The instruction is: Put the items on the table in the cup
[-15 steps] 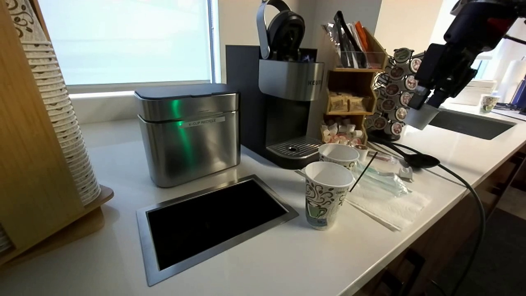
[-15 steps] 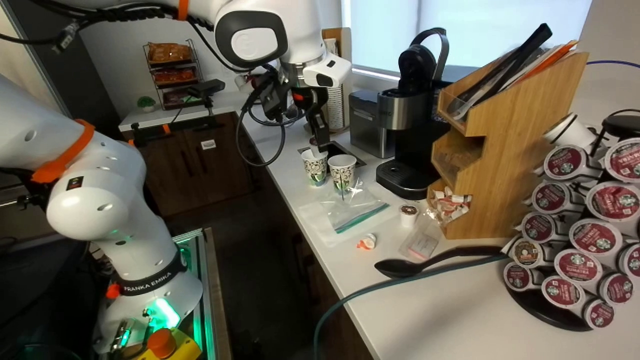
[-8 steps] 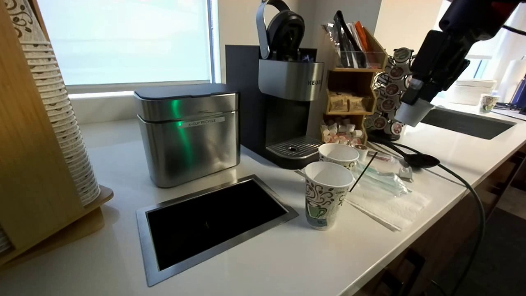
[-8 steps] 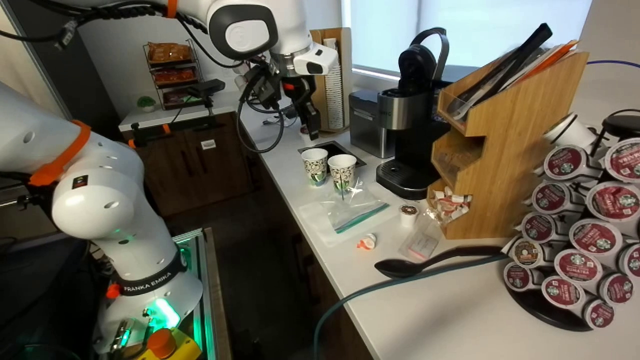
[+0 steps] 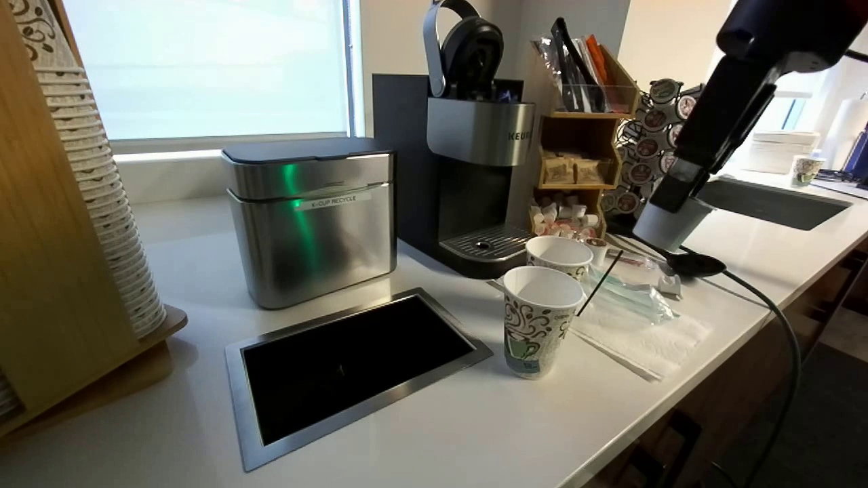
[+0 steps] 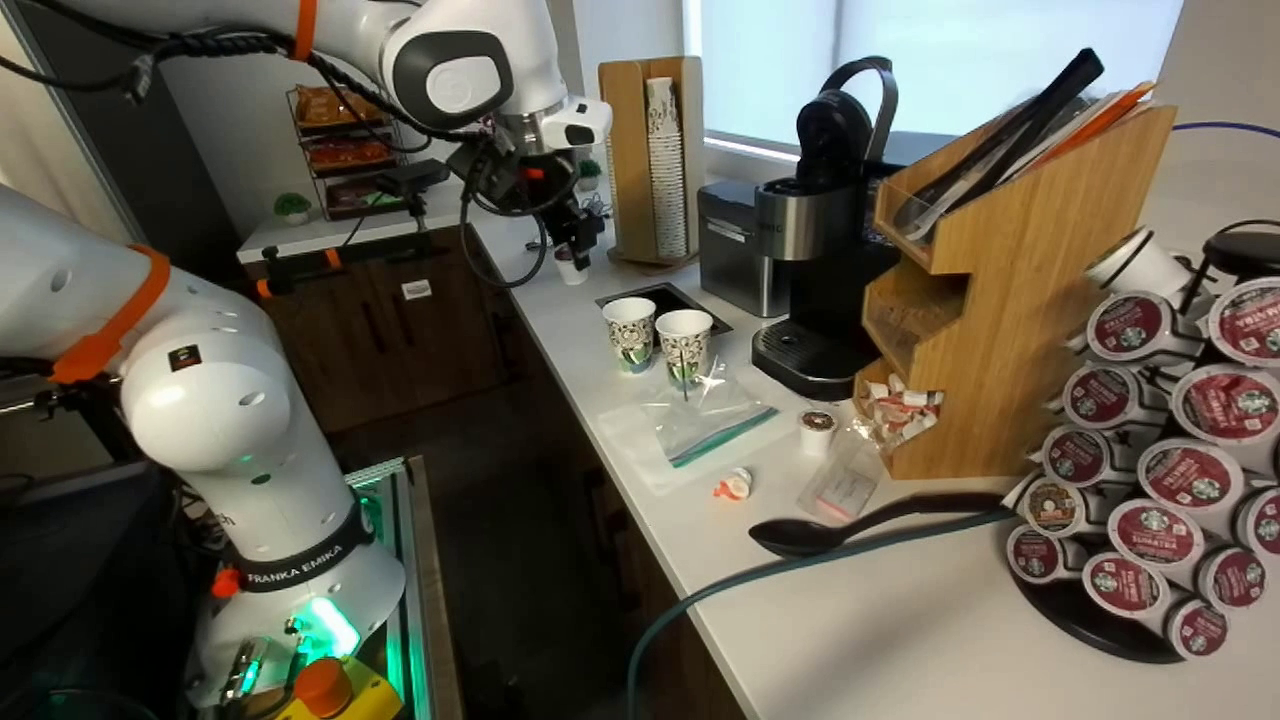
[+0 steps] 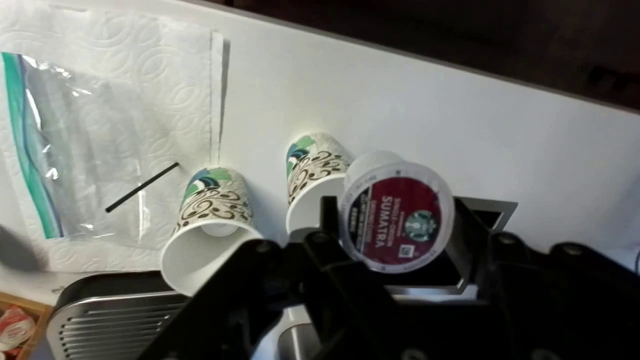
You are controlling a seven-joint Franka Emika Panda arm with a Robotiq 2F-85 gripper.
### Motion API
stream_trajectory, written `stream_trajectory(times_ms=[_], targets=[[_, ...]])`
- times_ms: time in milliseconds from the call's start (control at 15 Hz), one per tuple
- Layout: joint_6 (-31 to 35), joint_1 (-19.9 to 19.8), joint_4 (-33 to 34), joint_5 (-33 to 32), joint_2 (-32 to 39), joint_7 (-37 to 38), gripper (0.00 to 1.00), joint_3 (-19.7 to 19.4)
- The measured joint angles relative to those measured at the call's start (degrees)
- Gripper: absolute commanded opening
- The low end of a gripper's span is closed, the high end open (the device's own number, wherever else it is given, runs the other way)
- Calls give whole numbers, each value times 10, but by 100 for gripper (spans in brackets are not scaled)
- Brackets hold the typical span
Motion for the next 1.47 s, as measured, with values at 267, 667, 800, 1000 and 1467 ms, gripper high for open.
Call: stream_trajectory(times_ms=[267,667,800,1000,1467], targets=[[50,12,-25,0,17,4,29,22],[135,11,-18,-2,87,19,29,36],[135,11,-11,-2,99,19,29,35],[142,11,-6,-2,106,26,29,36],[188,-3,54,-57,195,109,29,78]])
